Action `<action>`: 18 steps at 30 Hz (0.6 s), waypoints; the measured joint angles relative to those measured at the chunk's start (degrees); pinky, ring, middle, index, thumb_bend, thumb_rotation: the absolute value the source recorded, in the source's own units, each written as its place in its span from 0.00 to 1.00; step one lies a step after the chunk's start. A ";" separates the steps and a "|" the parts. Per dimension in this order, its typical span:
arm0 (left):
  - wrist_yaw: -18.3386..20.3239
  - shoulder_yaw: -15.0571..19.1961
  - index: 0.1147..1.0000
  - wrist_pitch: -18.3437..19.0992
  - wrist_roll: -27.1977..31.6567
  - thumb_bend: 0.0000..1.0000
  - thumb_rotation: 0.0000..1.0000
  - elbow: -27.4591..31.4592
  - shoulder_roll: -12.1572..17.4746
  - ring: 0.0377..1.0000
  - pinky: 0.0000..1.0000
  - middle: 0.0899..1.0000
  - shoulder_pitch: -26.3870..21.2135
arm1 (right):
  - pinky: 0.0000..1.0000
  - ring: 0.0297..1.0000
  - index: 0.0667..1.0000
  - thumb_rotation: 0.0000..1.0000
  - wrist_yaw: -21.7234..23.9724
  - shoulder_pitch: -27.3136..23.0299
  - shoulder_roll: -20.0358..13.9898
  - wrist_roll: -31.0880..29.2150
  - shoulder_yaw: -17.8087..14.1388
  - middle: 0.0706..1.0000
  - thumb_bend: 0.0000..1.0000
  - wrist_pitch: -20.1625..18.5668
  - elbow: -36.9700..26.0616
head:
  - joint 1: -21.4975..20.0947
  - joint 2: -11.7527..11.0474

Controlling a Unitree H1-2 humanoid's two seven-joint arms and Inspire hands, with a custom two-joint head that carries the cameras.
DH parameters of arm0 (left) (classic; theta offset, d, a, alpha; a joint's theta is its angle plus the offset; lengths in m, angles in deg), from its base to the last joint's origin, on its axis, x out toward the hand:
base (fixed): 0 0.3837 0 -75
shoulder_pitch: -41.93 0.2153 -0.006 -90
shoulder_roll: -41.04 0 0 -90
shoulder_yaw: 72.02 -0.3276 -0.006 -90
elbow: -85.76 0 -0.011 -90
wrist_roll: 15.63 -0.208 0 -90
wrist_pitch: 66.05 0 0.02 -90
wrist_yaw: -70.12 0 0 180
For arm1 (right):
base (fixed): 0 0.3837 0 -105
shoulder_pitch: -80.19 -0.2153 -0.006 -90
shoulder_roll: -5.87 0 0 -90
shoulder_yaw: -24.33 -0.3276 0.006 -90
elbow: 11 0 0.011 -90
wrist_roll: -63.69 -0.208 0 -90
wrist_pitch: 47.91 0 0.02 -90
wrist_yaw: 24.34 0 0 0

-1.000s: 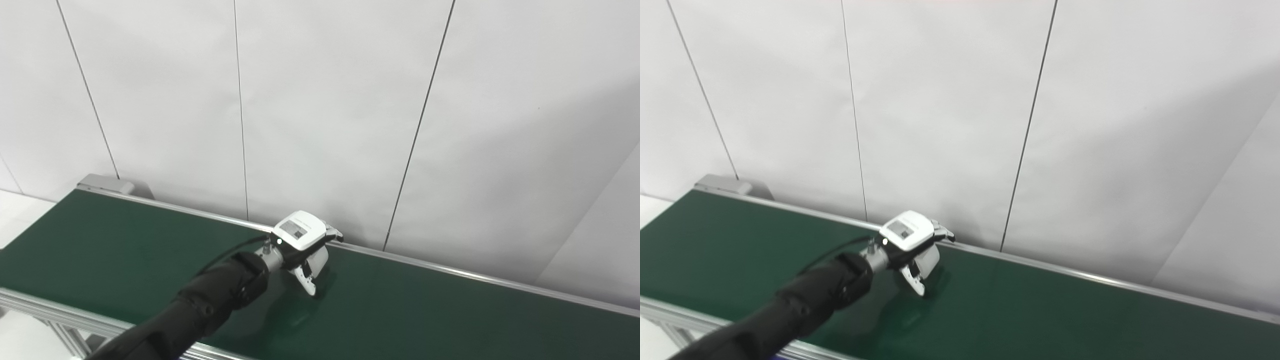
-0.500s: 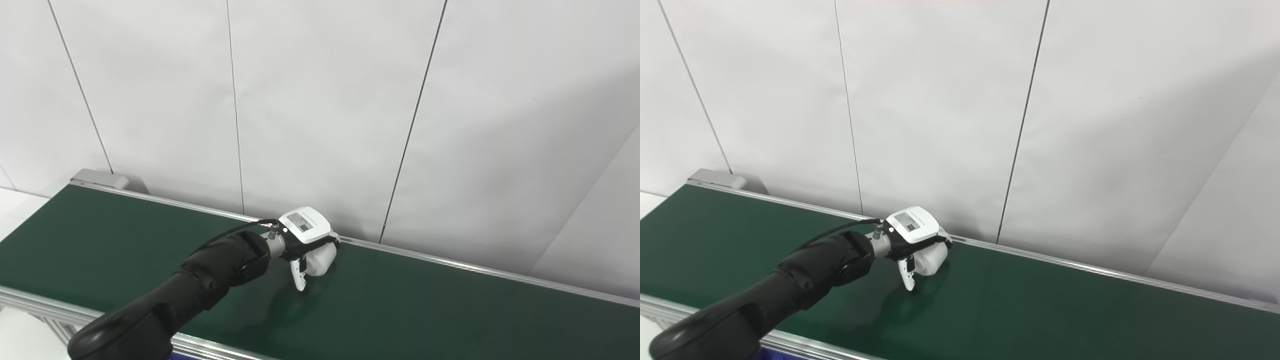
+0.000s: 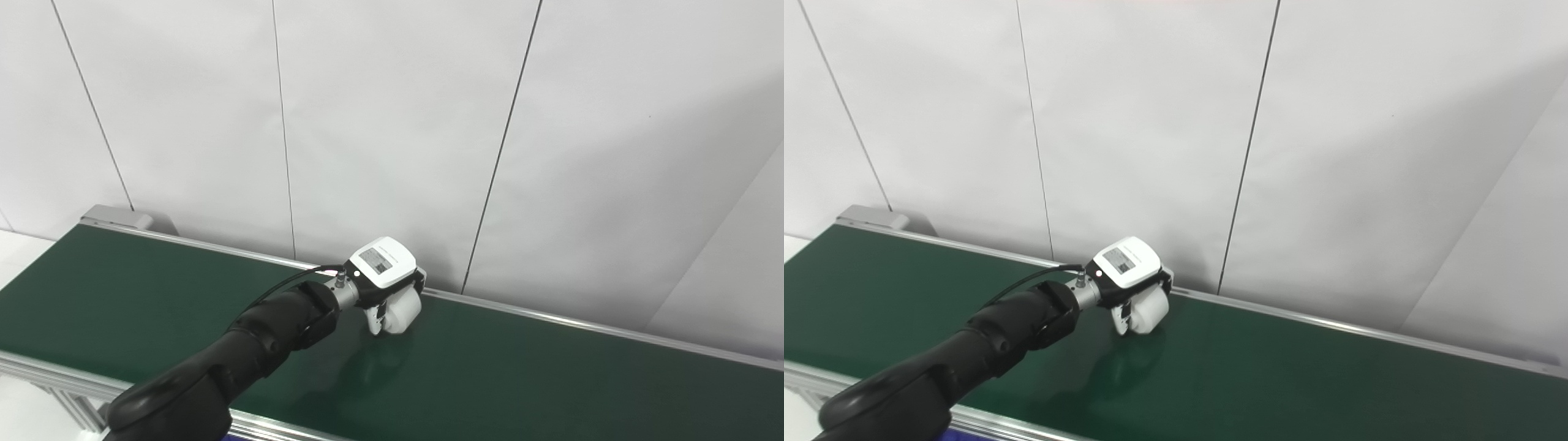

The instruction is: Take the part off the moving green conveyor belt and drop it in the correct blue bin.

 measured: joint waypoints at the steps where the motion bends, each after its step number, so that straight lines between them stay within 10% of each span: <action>1: -0.30 0.01 0.44 -0.07 0.03 0.50 0.00 -0.33 -0.16 0.40 0.40 0.45 0.02 | 0.92 0.93 0.99 0.98 0.00 -0.03 0.02 0.00 0.00 0.95 0.87 0.00 -0.12 | 0.00 0.00; 12: 3.72 1.09 0.46 1.47 1.61 0.50 0.00 0.77 -1.21 0.41 0.40 0.43 0.70 | 0.92 0.93 0.99 0.98 0.02 0.05 0.03 0.02 0.22 0.96 0.87 0.00 -0.15 | -0.53 0.96; 18: 7.76 2.68 0.47 1.32 2.82 0.50 0.00 12.05 1.99 0.38 0.39 0.42 4.06 | 0.92 0.93 0.99 0.99 0.04 0.25 0.21 0.35 0.57 0.96 0.87 0.00 -0.91 | -1.14 2.99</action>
